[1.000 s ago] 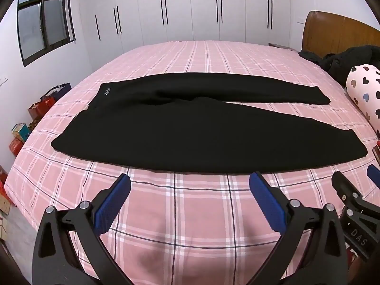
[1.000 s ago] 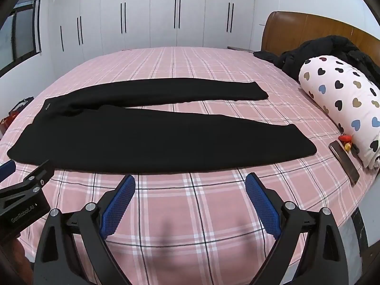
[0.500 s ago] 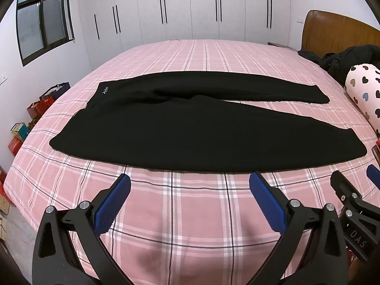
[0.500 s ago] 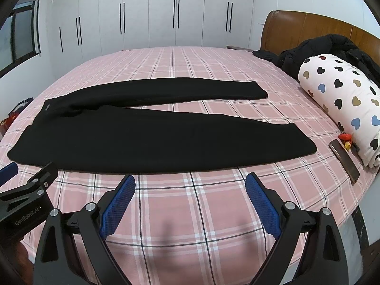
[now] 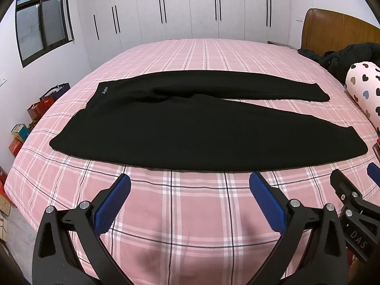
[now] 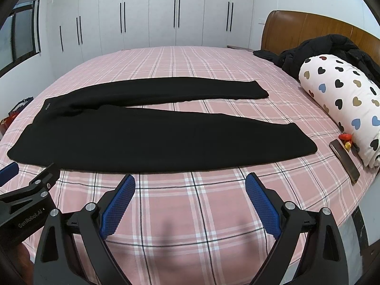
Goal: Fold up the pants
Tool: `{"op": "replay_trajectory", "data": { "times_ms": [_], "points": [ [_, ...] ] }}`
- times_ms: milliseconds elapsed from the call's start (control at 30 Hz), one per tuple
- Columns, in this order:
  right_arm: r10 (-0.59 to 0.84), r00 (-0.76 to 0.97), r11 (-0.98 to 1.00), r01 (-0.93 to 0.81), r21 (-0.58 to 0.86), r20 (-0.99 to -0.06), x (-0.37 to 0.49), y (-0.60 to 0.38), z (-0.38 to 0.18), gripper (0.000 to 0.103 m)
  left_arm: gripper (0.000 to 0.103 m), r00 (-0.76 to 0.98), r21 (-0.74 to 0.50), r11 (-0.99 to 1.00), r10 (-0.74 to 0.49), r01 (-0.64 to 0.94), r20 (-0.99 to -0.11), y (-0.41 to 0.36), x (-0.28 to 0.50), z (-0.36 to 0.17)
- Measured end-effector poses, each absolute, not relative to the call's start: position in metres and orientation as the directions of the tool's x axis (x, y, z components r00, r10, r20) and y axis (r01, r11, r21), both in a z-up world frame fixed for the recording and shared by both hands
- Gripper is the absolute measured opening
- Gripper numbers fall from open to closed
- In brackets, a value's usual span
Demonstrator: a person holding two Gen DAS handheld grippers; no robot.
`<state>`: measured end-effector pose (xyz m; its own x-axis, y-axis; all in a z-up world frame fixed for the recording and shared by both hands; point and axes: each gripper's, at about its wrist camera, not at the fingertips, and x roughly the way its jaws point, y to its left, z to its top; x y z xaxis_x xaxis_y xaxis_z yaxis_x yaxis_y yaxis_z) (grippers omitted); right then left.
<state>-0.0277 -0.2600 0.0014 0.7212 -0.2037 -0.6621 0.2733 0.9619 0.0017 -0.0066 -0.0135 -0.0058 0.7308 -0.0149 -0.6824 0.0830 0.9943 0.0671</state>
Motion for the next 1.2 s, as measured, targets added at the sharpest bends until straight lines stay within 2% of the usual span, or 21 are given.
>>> {"op": "replay_trajectory", "data": {
  "times_ms": [1200],
  "points": [
    [-0.203,0.717,0.961,0.278,0.006,-0.666,-0.0278,-0.2587,0.0,0.092,0.098,0.728,0.07,0.994,-0.014,0.085,-0.685,-0.0132,-0.0051,-0.0078]
  ]
}}
